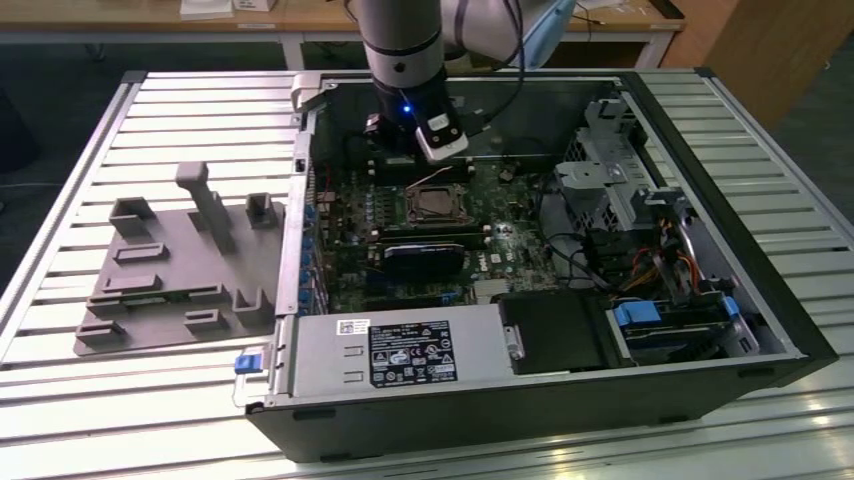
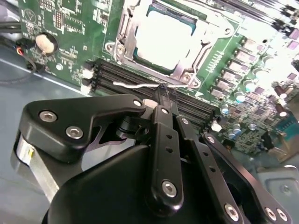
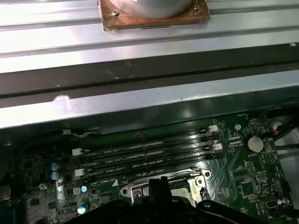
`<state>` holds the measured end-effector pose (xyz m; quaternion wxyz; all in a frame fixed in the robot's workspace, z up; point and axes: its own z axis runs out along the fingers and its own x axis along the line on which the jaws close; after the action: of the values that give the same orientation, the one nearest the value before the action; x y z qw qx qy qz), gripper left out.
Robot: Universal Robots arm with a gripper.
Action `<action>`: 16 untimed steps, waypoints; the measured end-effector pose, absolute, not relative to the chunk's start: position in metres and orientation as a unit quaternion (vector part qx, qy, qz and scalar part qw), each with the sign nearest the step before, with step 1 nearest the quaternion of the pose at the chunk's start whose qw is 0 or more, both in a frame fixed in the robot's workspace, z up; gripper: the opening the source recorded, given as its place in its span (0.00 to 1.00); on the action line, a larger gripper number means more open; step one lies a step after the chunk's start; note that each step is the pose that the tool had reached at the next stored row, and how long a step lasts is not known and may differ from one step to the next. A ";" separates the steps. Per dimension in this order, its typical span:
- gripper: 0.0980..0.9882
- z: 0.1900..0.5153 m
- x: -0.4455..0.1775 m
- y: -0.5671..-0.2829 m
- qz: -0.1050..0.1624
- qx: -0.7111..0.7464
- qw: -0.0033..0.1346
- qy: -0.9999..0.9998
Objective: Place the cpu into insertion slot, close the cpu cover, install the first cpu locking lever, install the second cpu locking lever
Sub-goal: 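Install the first cpu locking lever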
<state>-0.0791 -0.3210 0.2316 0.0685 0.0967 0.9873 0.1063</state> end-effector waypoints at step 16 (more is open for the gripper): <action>0.00 0.223 -0.060 -0.316 0.106 0.103 0.069 0.987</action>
<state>-0.0599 -0.3163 0.2230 0.0691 0.1028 0.9866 0.1059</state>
